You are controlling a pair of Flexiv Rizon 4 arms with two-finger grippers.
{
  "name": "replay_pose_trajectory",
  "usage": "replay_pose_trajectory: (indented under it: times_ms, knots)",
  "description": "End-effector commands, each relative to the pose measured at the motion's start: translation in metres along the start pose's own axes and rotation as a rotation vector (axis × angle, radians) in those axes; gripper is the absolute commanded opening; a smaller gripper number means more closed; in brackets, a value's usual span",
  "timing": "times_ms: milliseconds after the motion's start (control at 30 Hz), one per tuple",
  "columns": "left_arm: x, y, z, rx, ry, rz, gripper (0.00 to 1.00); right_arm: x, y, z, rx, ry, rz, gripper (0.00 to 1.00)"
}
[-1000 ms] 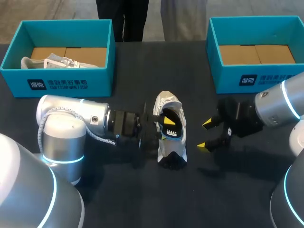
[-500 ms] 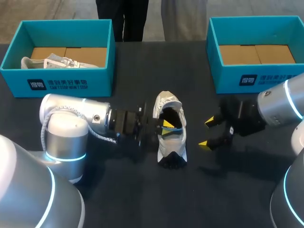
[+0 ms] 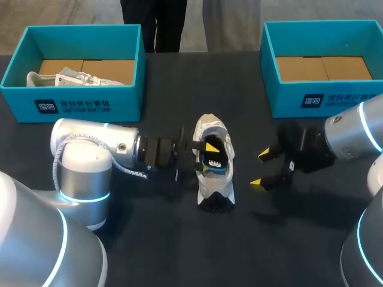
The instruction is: Take the shoe out of the shoebox, open the shoe tongue, remove and reinsert the insole, then place the shoe into the shoebox
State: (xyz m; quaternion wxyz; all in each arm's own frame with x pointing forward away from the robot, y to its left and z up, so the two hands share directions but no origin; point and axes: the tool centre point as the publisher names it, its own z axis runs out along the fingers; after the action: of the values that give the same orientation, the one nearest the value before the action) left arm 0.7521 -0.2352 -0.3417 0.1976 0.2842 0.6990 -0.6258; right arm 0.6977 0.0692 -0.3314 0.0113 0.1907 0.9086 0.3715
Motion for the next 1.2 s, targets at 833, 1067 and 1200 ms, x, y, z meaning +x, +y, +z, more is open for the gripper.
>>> replay_pose_trajectory:
  times_ms: [833, 1067, 1200]
  knots:
    - [0.007, -0.04, 0.0, 0.037, 0.006, 0.06, 0.0, 0.009, 0.023, 0.001, 0.013, -0.003, -0.059, 1.0]
    - [0.009, -0.03, 0.004, 0.037, 0.016, 0.046, 0.0, 0.01, 0.026, 0.002, 0.014, -0.006, -0.066, 1.0]
    - [0.009, -0.021, 0.005, 0.036, 0.026, 0.048, 0.0, 0.011, 0.025, 0.003, 0.012, -0.008, -0.063, 1.0]
